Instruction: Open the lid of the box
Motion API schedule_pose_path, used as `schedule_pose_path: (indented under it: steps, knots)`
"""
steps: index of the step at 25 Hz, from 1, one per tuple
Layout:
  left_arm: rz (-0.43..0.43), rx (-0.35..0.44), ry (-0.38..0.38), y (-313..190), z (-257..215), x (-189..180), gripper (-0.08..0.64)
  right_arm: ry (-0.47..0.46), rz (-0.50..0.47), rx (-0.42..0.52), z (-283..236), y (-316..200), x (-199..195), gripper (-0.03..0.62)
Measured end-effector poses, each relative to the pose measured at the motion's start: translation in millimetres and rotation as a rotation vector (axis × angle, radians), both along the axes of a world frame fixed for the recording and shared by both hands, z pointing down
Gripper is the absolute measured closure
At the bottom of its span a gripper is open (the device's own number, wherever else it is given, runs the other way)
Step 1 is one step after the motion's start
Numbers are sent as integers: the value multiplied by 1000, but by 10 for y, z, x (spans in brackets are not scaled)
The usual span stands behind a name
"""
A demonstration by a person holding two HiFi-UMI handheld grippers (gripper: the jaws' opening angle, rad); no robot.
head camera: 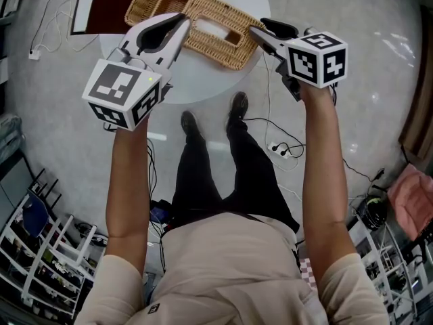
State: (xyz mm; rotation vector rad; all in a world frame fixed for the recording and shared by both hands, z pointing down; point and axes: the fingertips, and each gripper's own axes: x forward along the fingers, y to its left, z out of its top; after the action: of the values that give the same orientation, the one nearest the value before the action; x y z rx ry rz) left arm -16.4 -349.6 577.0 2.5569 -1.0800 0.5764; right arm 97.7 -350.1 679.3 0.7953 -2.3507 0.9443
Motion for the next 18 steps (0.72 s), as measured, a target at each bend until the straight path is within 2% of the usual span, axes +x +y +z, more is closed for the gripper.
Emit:
schedule_pose_path:
  steps: [5, 14, 18]
  knots:
    - [-5, 4, -1, -17, -22, -50, 535, 34, -2, 17, -29, -3, 11, 472]
    - [-11, 20, 0, -5, -194, -142, 535, 15, 22, 60, -391, 23, 49, 536]
    - [-11, 28, 3, 12, -289, -193, 535, 12, 7, 81, -568, 74, 7, 546]
